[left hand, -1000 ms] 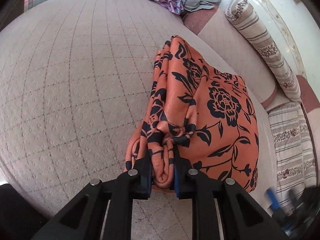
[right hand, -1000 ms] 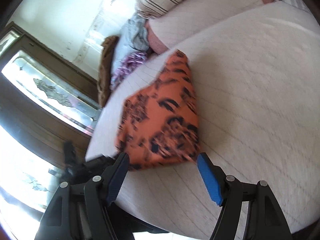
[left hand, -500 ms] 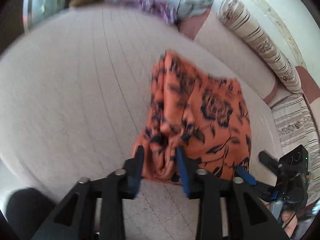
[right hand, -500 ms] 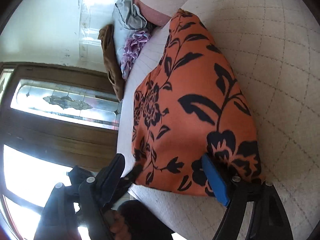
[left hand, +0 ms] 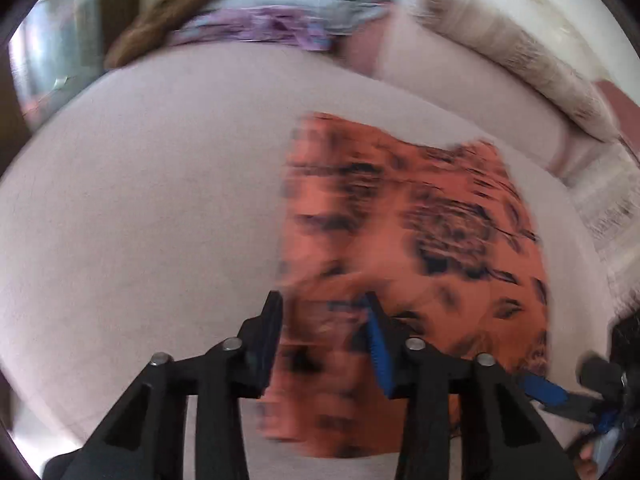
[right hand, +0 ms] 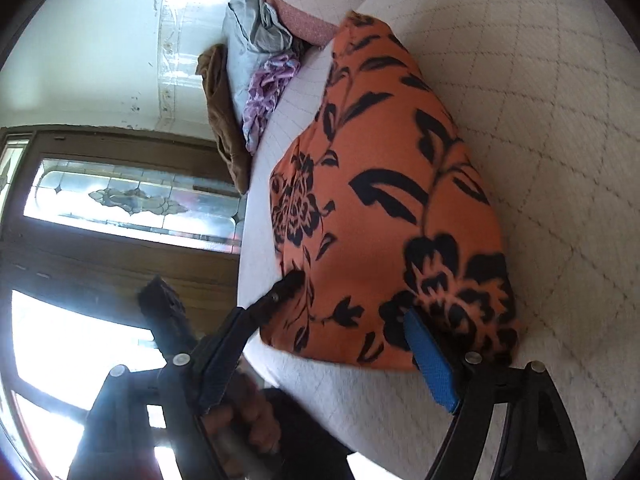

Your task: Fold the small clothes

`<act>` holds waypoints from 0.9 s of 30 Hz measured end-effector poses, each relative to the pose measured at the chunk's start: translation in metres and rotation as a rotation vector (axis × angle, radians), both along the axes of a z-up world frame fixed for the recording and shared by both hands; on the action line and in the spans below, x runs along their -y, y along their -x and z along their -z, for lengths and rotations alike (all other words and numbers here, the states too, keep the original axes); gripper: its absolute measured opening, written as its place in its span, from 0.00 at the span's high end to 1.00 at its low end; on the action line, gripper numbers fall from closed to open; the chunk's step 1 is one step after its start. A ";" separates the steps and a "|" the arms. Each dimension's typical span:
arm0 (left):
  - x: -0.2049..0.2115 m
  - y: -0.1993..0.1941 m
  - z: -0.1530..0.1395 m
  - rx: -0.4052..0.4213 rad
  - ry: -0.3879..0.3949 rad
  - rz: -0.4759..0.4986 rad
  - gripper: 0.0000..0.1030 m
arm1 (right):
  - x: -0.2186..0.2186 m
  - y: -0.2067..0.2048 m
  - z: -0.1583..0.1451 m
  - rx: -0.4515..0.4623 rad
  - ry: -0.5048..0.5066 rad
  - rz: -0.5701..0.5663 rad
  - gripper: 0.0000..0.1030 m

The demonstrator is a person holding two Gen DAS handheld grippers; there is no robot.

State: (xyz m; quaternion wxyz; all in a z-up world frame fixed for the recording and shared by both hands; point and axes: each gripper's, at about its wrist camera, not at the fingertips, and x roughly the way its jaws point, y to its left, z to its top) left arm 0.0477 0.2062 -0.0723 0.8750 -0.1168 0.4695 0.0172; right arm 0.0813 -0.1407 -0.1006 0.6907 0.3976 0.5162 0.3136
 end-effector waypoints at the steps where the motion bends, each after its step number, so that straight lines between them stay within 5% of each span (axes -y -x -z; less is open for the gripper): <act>1: -0.018 -0.002 0.002 -0.006 0.077 -0.041 0.35 | 0.001 0.001 0.000 0.002 0.004 -0.006 0.20; 4: -0.039 -0.009 0.012 -0.060 0.182 -0.067 0.31 | 0.001 0.005 0.003 0.009 0.006 -0.028 0.20; 14: 0.022 -0.012 -0.059 0.176 0.090 0.055 0.32 | -0.006 0.008 -0.002 -0.003 0.038 -0.046 0.20; 17: 0.040 -0.033 -0.036 0.115 0.003 0.098 0.32 | -0.007 0.008 -0.009 0.005 0.063 -0.066 0.20; 19: 0.040 -0.052 -0.001 0.005 -0.053 0.070 0.32 | -0.002 0.009 -0.023 0.050 0.072 -0.061 0.20; 23: 0.018 -0.058 0.028 -0.019 0.084 0.020 0.27 | 0.031 0.000 -0.049 0.136 0.102 0.048 0.20; 27: 0.025 -0.063 0.027 0.001 0.058 0.036 0.26 | 0.053 -0.039 -0.025 0.041 0.176 0.114 0.19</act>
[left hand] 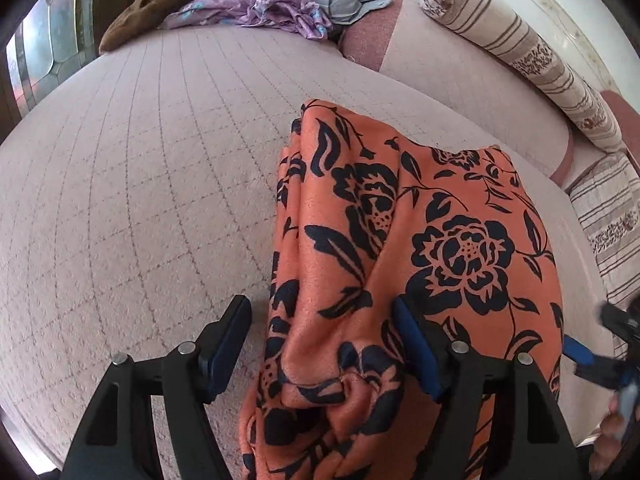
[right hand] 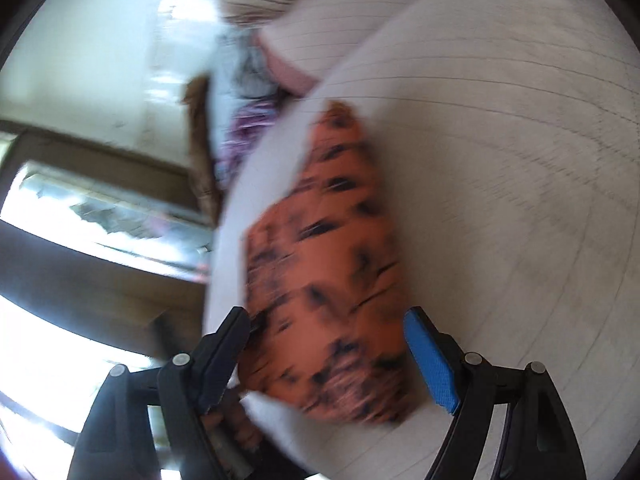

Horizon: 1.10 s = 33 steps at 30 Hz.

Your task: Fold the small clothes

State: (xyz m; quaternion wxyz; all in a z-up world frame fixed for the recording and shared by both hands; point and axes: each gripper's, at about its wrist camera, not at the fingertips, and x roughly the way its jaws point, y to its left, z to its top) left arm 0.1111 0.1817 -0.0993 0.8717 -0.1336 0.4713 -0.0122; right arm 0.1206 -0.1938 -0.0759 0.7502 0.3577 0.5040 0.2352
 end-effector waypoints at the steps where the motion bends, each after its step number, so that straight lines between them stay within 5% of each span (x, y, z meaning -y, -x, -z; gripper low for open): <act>1: 0.001 -0.002 0.001 0.003 0.006 0.002 0.26 | -0.003 -0.010 0.009 -0.031 0.018 -0.013 0.20; 4: 0.002 -0.001 0.003 0.024 0.003 0.015 0.26 | -0.023 -0.025 0.027 -0.075 0.032 -0.069 0.22; 6: 0.000 0.002 0.003 0.035 -0.003 0.019 0.25 | -0.044 -0.027 0.029 -0.050 0.089 -0.129 0.42; 9: -0.010 0.016 0.003 0.051 0.012 0.023 0.25 | -0.069 -0.018 0.009 0.029 0.283 -0.171 0.59; 11: -0.012 0.019 0.002 0.052 0.017 0.020 0.25 | -0.084 -0.007 -0.012 0.116 0.420 -0.188 0.60; 13: -0.017 0.028 -0.008 0.043 0.046 0.002 0.28 | -0.088 -0.011 -0.001 0.085 0.472 -0.204 0.60; 16: -0.014 0.045 -0.039 0.193 0.053 0.030 0.29 | -0.070 -0.016 0.007 0.040 0.375 -0.158 0.54; 18: -0.009 0.045 -0.043 0.222 0.023 0.050 0.28 | -0.066 -0.017 0.007 0.028 0.358 -0.160 0.48; 19: -0.004 0.039 -0.031 0.162 0.002 0.072 0.28 | -0.064 -0.018 0.008 0.020 0.349 -0.165 0.38; 21: -0.002 0.026 0.000 0.025 -0.020 0.078 0.26 | -0.054 -0.021 0.010 -0.019 0.295 -0.168 0.34; 23: -0.013 0.027 0.002 0.042 0.053 0.044 0.26 | -0.041 -0.021 0.008 -0.030 0.218 -0.139 0.34; 30: -0.017 0.024 0.003 0.042 0.034 0.056 0.25 | -0.022 -0.073 0.019 -0.084 0.053 -0.001 0.33; 32: -0.016 0.021 0.003 0.043 0.032 0.058 0.25 | -0.029 -0.086 0.030 -0.118 0.036 0.002 0.40; 33: -0.016 0.023 0.001 0.044 0.034 0.058 0.25 | -0.038 -0.090 0.026 -0.106 0.070 -0.019 0.54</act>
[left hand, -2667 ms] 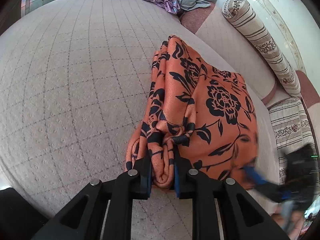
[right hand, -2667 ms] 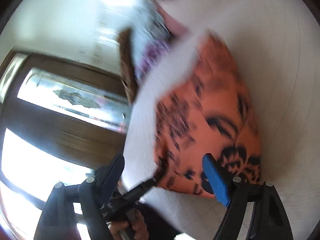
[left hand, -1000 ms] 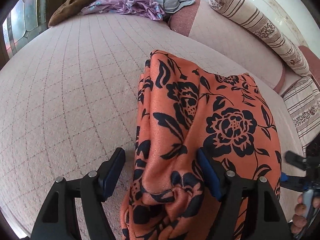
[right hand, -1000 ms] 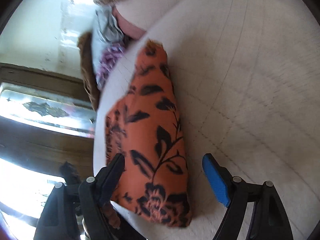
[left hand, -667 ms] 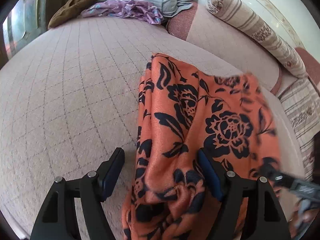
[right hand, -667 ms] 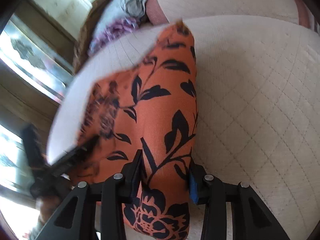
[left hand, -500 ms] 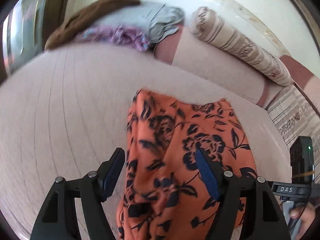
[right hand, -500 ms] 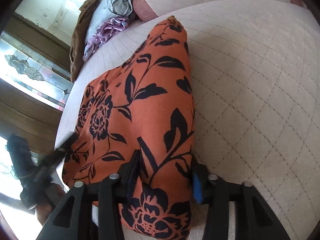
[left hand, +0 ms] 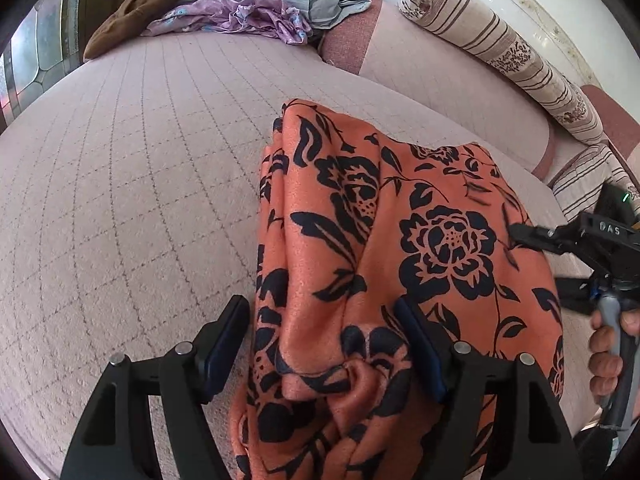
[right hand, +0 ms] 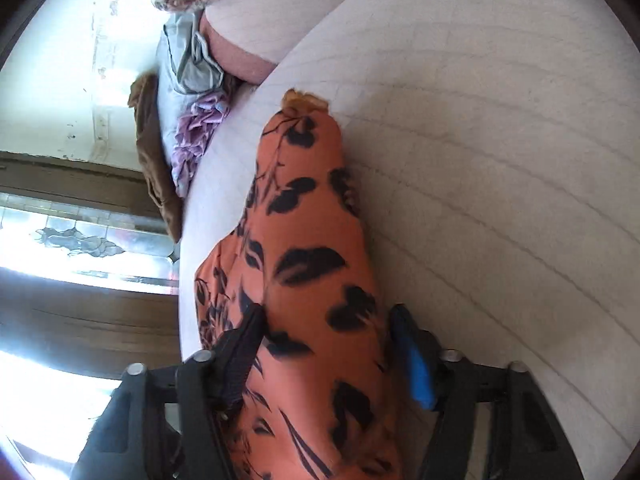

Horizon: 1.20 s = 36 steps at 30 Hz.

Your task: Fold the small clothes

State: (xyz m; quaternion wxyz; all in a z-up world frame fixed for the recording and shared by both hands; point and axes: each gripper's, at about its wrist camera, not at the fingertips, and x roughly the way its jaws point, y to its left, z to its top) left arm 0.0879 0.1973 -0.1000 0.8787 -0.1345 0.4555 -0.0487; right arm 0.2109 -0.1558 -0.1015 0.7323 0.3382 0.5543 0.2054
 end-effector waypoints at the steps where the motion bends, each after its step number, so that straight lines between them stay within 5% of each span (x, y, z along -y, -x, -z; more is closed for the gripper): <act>1: -0.002 0.001 0.000 0.001 0.004 0.000 0.25 | -0.008 0.001 -0.010 0.031 0.073 -0.025 0.62; 3: 0.007 -0.006 0.000 -0.002 0.001 -0.003 0.24 | -0.030 0.008 -0.032 0.121 0.270 -0.068 0.65; 5: 0.008 -0.008 0.001 -0.003 -0.004 -0.001 0.24 | -0.035 0.009 -0.022 0.106 0.360 -0.065 0.65; 8: 0.005 -0.009 0.002 -0.004 0.011 0.003 0.24 | -0.019 0.010 -0.015 0.083 0.267 -0.019 0.56; 10: 0.005 -0.010 0.001 -0.007 0.012 0.001 0.24 | -0.017 0.014 -0.020 0.076 0.239 -0.027 0.38; 14: 0.006 -0.010 0.001 -0.008 0.011 0.000 0.24 | -0.011 0.039 -0.035 0.119 0.211 -0.050 0.31; 17: 0.005 -0.011 0.002 -0.008 0.011 0.002 0.24 | -0.015 0.044 -0.019 0.051 0.165 -0.077 0.35; 18: 0.005 -0.010 0.002 -0.007 0.013 0.002 0.24 | -0.021 0.045 -0.016 0.043 0.175 -0.110 0.54; 20: 0.004 -0.010 0.002 -0.006 0.017 0.002 0.24 | -0.034 0.050 -0.029 0.101 0.269 -0.138 0.62; 24: 0.006 -0.010 0.002 -0.008 0.013 -0.001 0.24 | -0.049 0.056 -0.036 0.137 0.393 -0.147 0.62; 27: 0.003 -0.010 0.002 -0.004 0.026 -0.001 0.24 | -0.027 0.056 -0.016 0.058 0.307 -0.058 0.35; 32: 0.005 -0.011 0.003 -0.003 0.017 -0.009 0.24 | -0.020 0.086 -0.041 0.164 0.269 -0.064 0.35; 33: 0.006 -0.011 0.003 -0.002 0.018 -0.009 0.23 | -0.021 0.092 -0.036 0.155 0.280 -0.077 0.40; 34: 0.006 -0.011 0.003 0.002 0.015 -0.007 0.23 | -0.026 0.094 -0.023 0.104 0.321 -0.139 0.56; 36: 0.005 -0.010 0.003 0.009 0.020 -0.007 0.23 | -0.027 0.099 -0.014 0.112 0.328 -0.151 0.56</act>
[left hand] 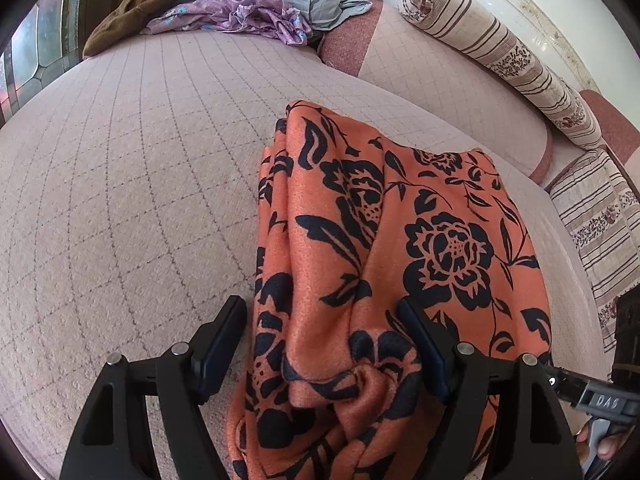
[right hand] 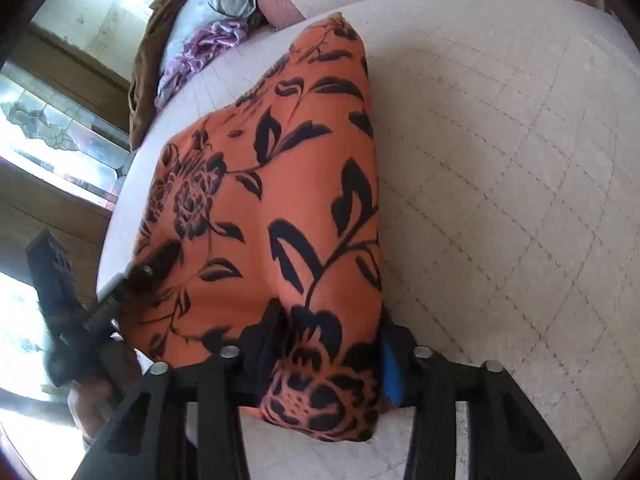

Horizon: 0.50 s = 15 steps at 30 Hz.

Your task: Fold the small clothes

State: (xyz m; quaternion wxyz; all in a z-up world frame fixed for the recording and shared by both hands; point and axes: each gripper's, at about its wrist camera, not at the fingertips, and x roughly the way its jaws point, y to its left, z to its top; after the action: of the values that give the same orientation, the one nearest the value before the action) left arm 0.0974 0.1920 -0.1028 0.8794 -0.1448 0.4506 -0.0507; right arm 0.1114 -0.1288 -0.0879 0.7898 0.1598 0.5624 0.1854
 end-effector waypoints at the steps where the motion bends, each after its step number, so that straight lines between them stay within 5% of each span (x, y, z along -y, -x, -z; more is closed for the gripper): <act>1: -0.002 0.002 -0.001 -0.002 0.012 -0.004 0.23 | 0.001 0.001 -0.002 0.004 -0.003 0.010 0.57; 4: -0.008 0.011 -0.011 -0.037 0.042 -0.018 0.27 | 0.004 0.007 -0.002 0.011 -0.038 0.035 0.48; 8: -0.006 0.052 -0.044 0.046 0.032 -0.001 0.27 | 0.023 0.015 0.004 0.005 -0.139 0.060 0.45; 10: 0.001 0.060 -0.031 -0.004 -0.060 0.003 0.27 | 0.024 0.019 0.006 0.012 -0.162 0.060 0.43; 12: -0.008 0.055 0.007 -0.133 -0.008 -0.016 0.31 | 0.023 0.019 0.006 0.014 -0.174 0.060 0.41; 15: -0.009 0.063 -0.011 -0.095 0.012 -0.027 0.35 | 0.024 0.018 0.004 0.000 -0.194 0.062 0.37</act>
State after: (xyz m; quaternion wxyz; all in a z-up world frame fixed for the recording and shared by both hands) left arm 0.0342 0.2009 -0.0922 0.8567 -0.1583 0.4896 -0.0343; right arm 0.0933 -0.1530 -0.0923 0.7761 0.2528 0.5365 0.2143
